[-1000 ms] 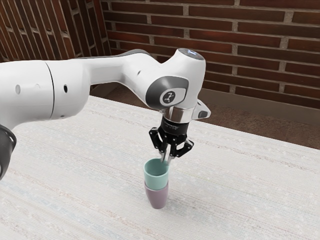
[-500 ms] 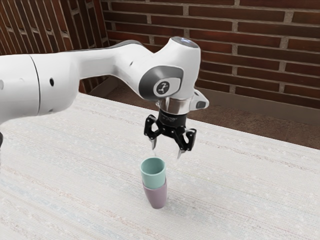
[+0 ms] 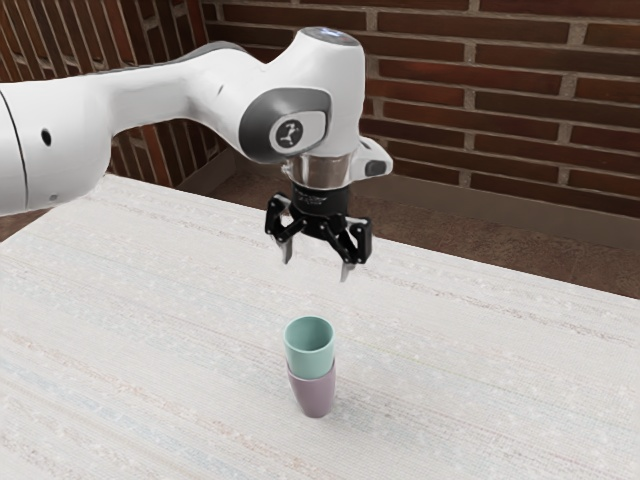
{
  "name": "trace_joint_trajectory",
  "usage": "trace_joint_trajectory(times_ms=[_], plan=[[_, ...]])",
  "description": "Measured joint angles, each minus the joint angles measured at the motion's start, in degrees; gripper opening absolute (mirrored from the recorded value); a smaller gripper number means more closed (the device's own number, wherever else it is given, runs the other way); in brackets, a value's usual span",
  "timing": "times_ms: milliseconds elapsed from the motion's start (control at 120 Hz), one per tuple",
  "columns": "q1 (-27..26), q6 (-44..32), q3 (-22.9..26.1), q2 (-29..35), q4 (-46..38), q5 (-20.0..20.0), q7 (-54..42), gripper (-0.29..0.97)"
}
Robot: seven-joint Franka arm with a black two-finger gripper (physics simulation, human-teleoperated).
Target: Place the left cup onto the right cup
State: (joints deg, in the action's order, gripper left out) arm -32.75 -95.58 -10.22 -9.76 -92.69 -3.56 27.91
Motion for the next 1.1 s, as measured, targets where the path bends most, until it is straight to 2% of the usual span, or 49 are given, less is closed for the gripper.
trace_joint_trajectory(times_ms=[242,358,633,1100], plan=[[4.7,0.5,1.6,4.1,-2.2,0.0,-5.4,0.68],[9.4,1.0,5.3,5.3,-2.3,-0.7,-8.1,0.68],[15.5,2.4,10.3,8.2,-2.4,-2.8,-14.5,0.68],[21.3,2.1,11.6,10.1,-3.4,-3.2,-24.3,0.68]])
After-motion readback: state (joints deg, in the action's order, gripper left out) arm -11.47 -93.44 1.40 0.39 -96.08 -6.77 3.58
